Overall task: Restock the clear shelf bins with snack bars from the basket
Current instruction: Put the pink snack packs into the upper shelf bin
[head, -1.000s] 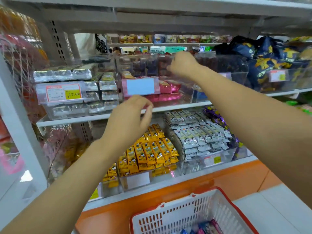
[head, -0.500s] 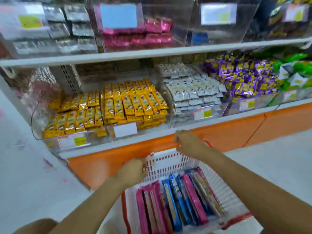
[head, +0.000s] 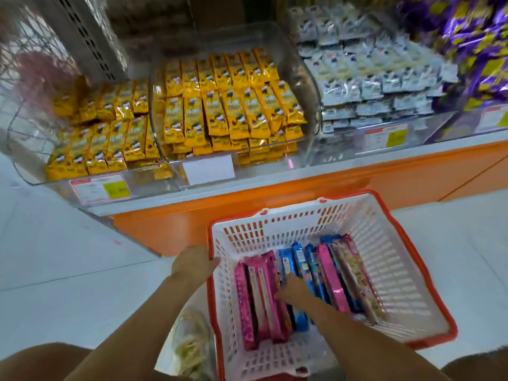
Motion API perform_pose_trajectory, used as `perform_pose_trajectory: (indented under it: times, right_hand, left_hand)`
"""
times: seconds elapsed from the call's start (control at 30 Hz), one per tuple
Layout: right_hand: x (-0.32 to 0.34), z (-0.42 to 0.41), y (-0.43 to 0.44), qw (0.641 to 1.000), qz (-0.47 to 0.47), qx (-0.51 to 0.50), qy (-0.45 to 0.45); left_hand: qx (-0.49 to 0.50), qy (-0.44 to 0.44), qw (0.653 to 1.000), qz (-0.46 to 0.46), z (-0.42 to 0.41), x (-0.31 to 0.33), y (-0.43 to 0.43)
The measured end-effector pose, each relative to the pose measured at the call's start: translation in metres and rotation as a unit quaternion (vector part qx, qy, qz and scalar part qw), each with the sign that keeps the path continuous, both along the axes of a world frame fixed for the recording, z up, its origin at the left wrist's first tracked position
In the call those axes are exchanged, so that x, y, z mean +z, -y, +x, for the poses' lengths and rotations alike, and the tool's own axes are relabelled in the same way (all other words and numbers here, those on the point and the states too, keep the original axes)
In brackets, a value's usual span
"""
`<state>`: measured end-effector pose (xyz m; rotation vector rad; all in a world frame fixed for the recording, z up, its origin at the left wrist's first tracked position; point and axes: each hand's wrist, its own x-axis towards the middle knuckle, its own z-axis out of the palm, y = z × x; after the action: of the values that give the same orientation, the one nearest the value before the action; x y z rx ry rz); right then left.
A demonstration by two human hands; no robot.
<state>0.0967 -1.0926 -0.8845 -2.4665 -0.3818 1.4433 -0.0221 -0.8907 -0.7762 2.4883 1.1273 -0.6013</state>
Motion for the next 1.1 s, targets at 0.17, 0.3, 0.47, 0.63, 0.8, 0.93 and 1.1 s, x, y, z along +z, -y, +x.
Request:
perform_pose_trajectory:
  times: [0.17,0.3,0.47,0.63,0.8,0.93,1.1]
  right_hand:
    - [-0.047,-0.028,-0.013,0.998,0.022,-0.06,-0.014]
    - [-0.052,-0.031,-0.023,0.996,0.002,-0.087,0.029]
    - [-0.046,-0.03,-0.022,0.996,0.012,-0.077,-0.045]
    - [-0.022,-0.03,-0.02,0.989,0.078,-0.11,-0.062]
    - [0.034,-0.015,-0.018,0.976,0.126,-0.168,-0.06]
    - [0.109,-0.013,-0.007,0.981,0.154,-0.11,-0.041]
    - [0.152,-0.013,0.005,0.954,0.26,-0.071,0.129]
  left_hand:
    - [0.002,0.034,0.998,-0.045,0.002,-0.009,-0.012]
    - [0.004,0.038,0.998,-0.059,0.003,-0.012,-0.014]
    - [0.008,0.039,0.997,-0.06,0.003,-0.009,-0.012]
    - [0.016,0.015,0.999,-0.045,0.005,0.001,-0.004]
    - [0.028,-0.023,0.996,-0.084,0.02,0.024,0.02]
    - [0.019,0.036,0.975,-0.218,0.036,0.036,0.058]
    - [0.057,0.193,0.936,-0.29,0.042,0.056,0.081]
